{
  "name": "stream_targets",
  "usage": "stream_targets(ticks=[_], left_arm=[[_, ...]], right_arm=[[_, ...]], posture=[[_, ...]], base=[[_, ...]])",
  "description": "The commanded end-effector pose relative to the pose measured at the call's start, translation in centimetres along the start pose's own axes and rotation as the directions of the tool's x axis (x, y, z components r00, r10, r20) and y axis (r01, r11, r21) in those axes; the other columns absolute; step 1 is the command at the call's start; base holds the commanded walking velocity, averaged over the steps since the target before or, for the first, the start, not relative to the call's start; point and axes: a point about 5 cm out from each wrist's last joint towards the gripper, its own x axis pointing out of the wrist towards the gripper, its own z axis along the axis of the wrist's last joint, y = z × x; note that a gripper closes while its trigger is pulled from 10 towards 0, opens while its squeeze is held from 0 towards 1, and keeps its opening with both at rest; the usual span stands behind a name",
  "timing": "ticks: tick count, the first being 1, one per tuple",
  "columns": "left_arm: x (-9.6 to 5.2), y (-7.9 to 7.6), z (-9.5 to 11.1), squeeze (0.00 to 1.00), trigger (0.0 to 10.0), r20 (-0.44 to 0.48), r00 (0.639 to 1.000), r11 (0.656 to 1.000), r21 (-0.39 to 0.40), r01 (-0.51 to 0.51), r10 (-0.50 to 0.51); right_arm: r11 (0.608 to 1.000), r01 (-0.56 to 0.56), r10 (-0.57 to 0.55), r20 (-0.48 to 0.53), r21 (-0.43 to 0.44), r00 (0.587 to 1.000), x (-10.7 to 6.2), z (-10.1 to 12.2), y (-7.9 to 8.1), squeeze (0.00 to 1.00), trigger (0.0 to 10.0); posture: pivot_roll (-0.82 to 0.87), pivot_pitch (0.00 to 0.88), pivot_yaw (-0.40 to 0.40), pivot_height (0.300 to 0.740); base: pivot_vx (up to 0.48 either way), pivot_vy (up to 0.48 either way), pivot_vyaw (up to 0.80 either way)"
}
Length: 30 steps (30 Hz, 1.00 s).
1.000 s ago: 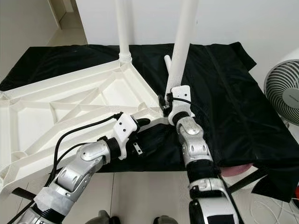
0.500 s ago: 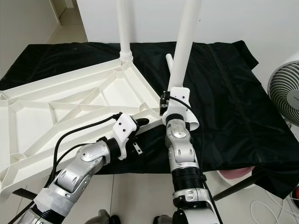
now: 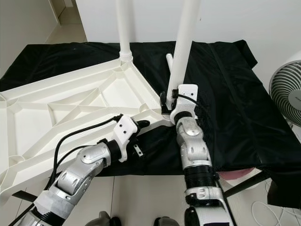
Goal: Building children table
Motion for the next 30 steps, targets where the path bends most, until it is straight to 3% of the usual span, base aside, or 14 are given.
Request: stream_targets(ticks=[1,4,5,12,13,21,22,24,25,26,27,30], left_arm=[[-0.2,0.2,-0.4,0.0,10.0,-0.026,1.0,1.0,0.009,-0.008,0.008],[-0.2,0.3,-0.4,0.0,10.0,-0.025,1.0,1.0,0.01,-0.014,0.014],[-0.2,0.4,-0.3,0.0,10.0,-0.023,1.0,1.0,0.009,-0.018,0.018],[-0.1,0.3,-0.2,0.0,10.0,-0.021,1.0,1.0,0.005,-0.009,0.009],[0.0,0.3,-0.3,0.0,10.0,-0.021,1.0,1.0,0.005,-0.004,0.004],[0.0,0.2,-0.3,0.0,10.0,-0.022,1.0,1.0,0.001,0.01,-0.01],[-0.1,0.1,-0.3,0.0,10.0,-0.024,1.0,1.0,-0.001,0.013,-0.013],[-0.1,0.1,-0.3,0.0,10.0,-0.024,1.0,1.0,-0.001,0.013,-0.013],[-0.1,0.1,-0.4,0.0,10.0,-0.025,1.0,1.0,-0.001,0.014,-0.014],[-0.1,0.1,-0.4,0.0,10.0,-0.025,1.0,1.0,-0.001,0.014,-0.014],[-0.1,0.0,-0.4,0.0,10.0,-0.026,1.0,1.0,-0.002,0.014,-0.014],[-0.2,0.0,-0.4,0.0,10.0,-0.027,1.0,1.0,-0.003,0.014,-0.014]], right_arm=[[0.999,-0.036,0.037,-0.008,0.022,0.999,-0.4,-0.3,0.4,0.0,10.0],[0.997,-0.072,0.072,0.011,0.032,0.997,-1.0,-0.4,0.8,0.0,10.0],[0.995,-0.091,0.09,0.033,0.034,0.995,-1.7,-0.5,1.1,1.0,10.0],[0.994,-0.093,0.088,0.084,0.053,0.993,-3.3,-0.5,1.5,1.0,10.0],[0.995,-0.086,0.08,0.095,0.053,0.992,-3.8,-0.5,1.5,0.0,10.0],[0.998,-0.011,0.003,0.119,0.067,0.993,-5.8,-0.5,0.6,0.0,10.0],[0.998,0.002,-0.009,0.116,0.061,0.993,-7.2,-0.8,0.4,0.0,10.0],[0.998,0.002,-0.009,0.116,0.061,0.993,-7.2,-0.8,0.4,0.0,10.0],[0.998,-0.009,0.002,0.119,0.063,0.993,-7.7,-0.9,0.4,0.0,8.0],[0.998,-0.009,0.002,0.119,0.063,0.993,-7.7,-0.9,0.4,0.0,8.0],[0.998,-0.022,0.015,0.121,0.064,0.993,-8.2,-1.0,0.3,0.0,0.0],[0.997,-0.032,0.024,0.122,0.063,0.992,-8.4,-0.9,0.3,0.0,0.0]], posture=[[-0.12,0.1,0.03,0.74],[-0.12,0.1,0.032,0.74],[-0.12,0.1,0.032,0.74],[-0.14,0.107,0.042,0.74],[-0.14,0.107,0.042,0.74],[-0.14,0.113,0.049,0.74],[-0.14,0.113,0.049,0.74],[-0.14,0.113,0.049,0.74],[-0.15,0.119,0.052,0.74],[-0.15,0.119,0.052,0.74],[-0.15,0.12,0.052,0.74],[-0.15,0.12,0.052,0.74]], base=[[0.0,0.0,0.0],[0.0,0.0,0.0],[0.0,0.0,0.0],[0.0,0.0,0.0],[0.0,0.0,0.0],[0.0,0.0,0.0],[0.0,0.0,0.0],[0.0,0.0,0.0],[0.0,0.0,0.0],[0.0,0.0,0.0],[0.0,0.0,0.0],[0.0,0.0,0.0]])
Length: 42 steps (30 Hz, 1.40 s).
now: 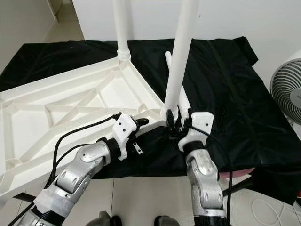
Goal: Building children table
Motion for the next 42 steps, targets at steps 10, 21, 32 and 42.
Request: stream_targets(ticks=[10,21,32,42], left_arm=[[-0.4,0.5,0.3,0.0,10.0,-0.006,1.0,1.0,0.005,0.006,-0.006],[-0.4,0.4,0.9,0.0,10.0,0.012,1.0,1.0,0.022,0.009,-0.009],[-0.5,0.5,1.4,0.0,10.0,0.016,1.0,0.999,0.037,0.006,-0.007],[-0.7,0.5,2.5,0.0,10.0,0.026,1.0,0.997,0.079,0.008,-0.01]], right_arm=[[0.996,-0.091,0.091,-0.012,0.009,0.996,0.1,0.3,0.5,0.0,10.0],[0.988,-0.149,0.15,-0.043,0.025,0.988,0.1,0.0,1.1,0.0,10.0],[0.992,-0.129,0.129,-0.048,0.012,0.99,1.7,0.0,0.5,0.0,10.0],[0.993,-0.121,0.121,-0.031,-0.008,0.992,5.0,0.6,-1.0,0.0,10.0]], posture=[[-0.15,0.118,0.044,0.74],[-0.14,0.1,0.04,0.74],[-0.12,0.099,0.037,0.74],[-0.11,0.103,0.036,0.74]], base=[[0.0,0.0,0.0],[0.0,0.0,0.0],[0.0,0.0,0.0],[0.0,0.0,0.0]])
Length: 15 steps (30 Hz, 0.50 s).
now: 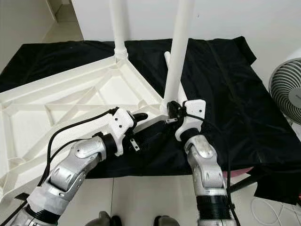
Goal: Building children table
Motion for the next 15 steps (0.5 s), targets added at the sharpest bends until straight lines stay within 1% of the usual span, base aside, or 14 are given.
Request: stream_targets(ticks=[1,2,3,6,7,9,10,12,15], left_arm=[[-0.1,0.0,0.2,0.0,10.0,-0.005,1.0,1.0,0.012,0.011,-0.011],[-0.1,0.0,0.3,0.0,10.0,-0.001,1.0,1.0,0.015,0.01,-0.01],[-0.1,0.0,0.3,0.0,10.0,-0.001,1.0,1.0,0.015,0.01,-0.01],[0.0,0.0,0.6,0.0,10.0,0.006,1.0,1.0,0.018,0.01,-0.01],[0.0,0.0,0.6,0.0,10.0,0.006,1.0,1.0,0.018,0.01,-0.01],[0.1,-0.1,0.9,0.0,10.0,0.012,1.0,1.0,0.019,0.014,-0.014],[0.1,-0.1,0.9,0.0,10.0,0.012,1.0,1.0,0.019,0.014,-0.014],[0.0,-0.2,1.1,0.0,10.0,0.017,1.0,1.0,0.021,0.016,-0.017],[0.0,-0.3,1.2,0.0,10.0,0.016,1.0,1.0,0.021,0.01,-0.011]], right_arm=[[1.0,0.009,-0.009,0.019,0.0,1.0,0.3,0.2,-0.5,0.0,10.0],[1.0,0.016,-0.016,0.027,-0.006,1.0,0.9,0.5,-0.9,0.0,10.0],[1.0,0.016,-0.016,0.027,-0.006,1.0,0.9,0.5,-0.9,0.0,10.0],[0.999,0.047,-0.046,0.05,-0.011,0.998,2.7,1.1,-2.0,0.0,10.0],[0.999,0.047,-0.046,0.05,-0.011,0.998,2.7,1.1,-2.0,0.0,10.0],[0.998,0.064,-0.063,0.052,-0.012,0.997,4.1,1.4,-2.9,0.0,10.0],[0.998,0.064,-0.063,0.052,-0.012,0.997,4.1,1.4,-2.9,0.0,10.0],[0.998,0.067,-0.066,0.051,-0.015,0.997,5.2,1.7,-3.5,0.0,10.0],[0.998,0.063,-0.063,0.047,-0.004,0.997,6.1,1.8,-3.9,0.0,10.0]], posture=[[-0.11,0.103,0.036,0.74],[-0.11,0.105,0.036,0.74],[-0.11,0.105,0.036,0.74],[-0.11,0.104,0.041,0.74],[-0.11,0.104,0.041,0.74],[-0.11,0.104,0.041,0.74],[-0.11,0.104,0.041,0.74],[-0.12,0.109,0.046,0.74],[-0.12,0.112,0.047,0.74]], base=[[0.0,0.0,0.0],[0.0,0.0,0.0],[0.0,0.0,0.0],[0.0,0.0,0.0],[0.0,0.0,0.0],[0.0,0.0,0.0],[0.0,0.0,0.0],[0.0,0.0,0.0],[0.0,0.0,0.0]])
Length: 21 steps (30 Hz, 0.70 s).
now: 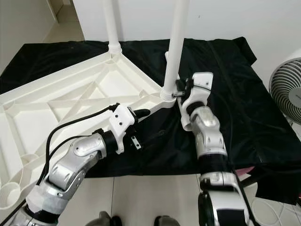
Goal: Building children table
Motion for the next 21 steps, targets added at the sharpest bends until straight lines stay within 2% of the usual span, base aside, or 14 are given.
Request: stream_targets(ticks=[1,8,11,13,14,17,21], left_arm=[[-0.2,-0.1,0.1,0.0,10.0,-0.008,1.0,1.0,0.0,-0.006,0.006],[-0.4,0.0,-0.2,0.0,10.0,-0.021,0.999,0.999,-0.015,-0.04,0.04],[-0.5,0.4,-0.9,0.0,10.0,-0.066,0.994,0.996,-0.003,-0.084,0.083],[-0.8,0.9,-2.0,0.0,10.0,-0.139,0.981,0.991,0.017,-0.133,0.134],[-0.8,0.9,-2.0,0.0,10.0,-0.139,0.981,0.991,0.017,-0.133,0.134],[-1.1,1.7,-2.6,0.0,10.0,-0.191,0.961,0.979,0.044,-0.197,0.202],[-1.5,2.4,-2.6,0.0,10.0,-0.206,0.946,0.969,0.066,-0.24,0.248]], right_arm=[[1.0,-0.002,0.002,-0.026,0.018,1.0,0.2,-0.8,-0.3,0.0,10.0],[0.998,-0.037,0.036,0.012,0.044,0.999,0.2,-0.3,0.6,0.0,10.0],[0.994,-0.083,0.081,0.044,0.068,0.996,-0.6,0.1,1.5,0.0,10.0],[0.989,-0.12,0.115,0.07,0.084,0.991,-1.8,0.4,2.1,0.0,10.0],[0.989,-0.12,0.115,0.07,0.084,0.991,-1.8,0.4,2.1,0.0,10.0],[0.985,-0.141,0.133,0.085,0.095,0.987,-3.3,0.5,2.4,0.0,10.0],[0.984,-0.148,0.139,0.091,0.098,0.986,-4.3,0.6,2.5,0.0,10.0]], posture=[[-0.12,0.113,0.046,0.74],[-0.11,0.123,0.038,0.74],[-0.11,0.125,0.035,0.74],[-0.11,0.135,0.033,0.74],[-0.11,0.135,0.033,0.74],[-0.12,0.14,0.037,0.74],[-0.11,0.142,0.041,0.74]], base=[[0.0,0.0,0.0],[0.0,0.0,0.0],[0.0,0.0,0.0],[0.0,0.0,0.0],[0.0,0.0,0.0],[0.0,0.0,0.0],[0.0,0.0,0.0]])
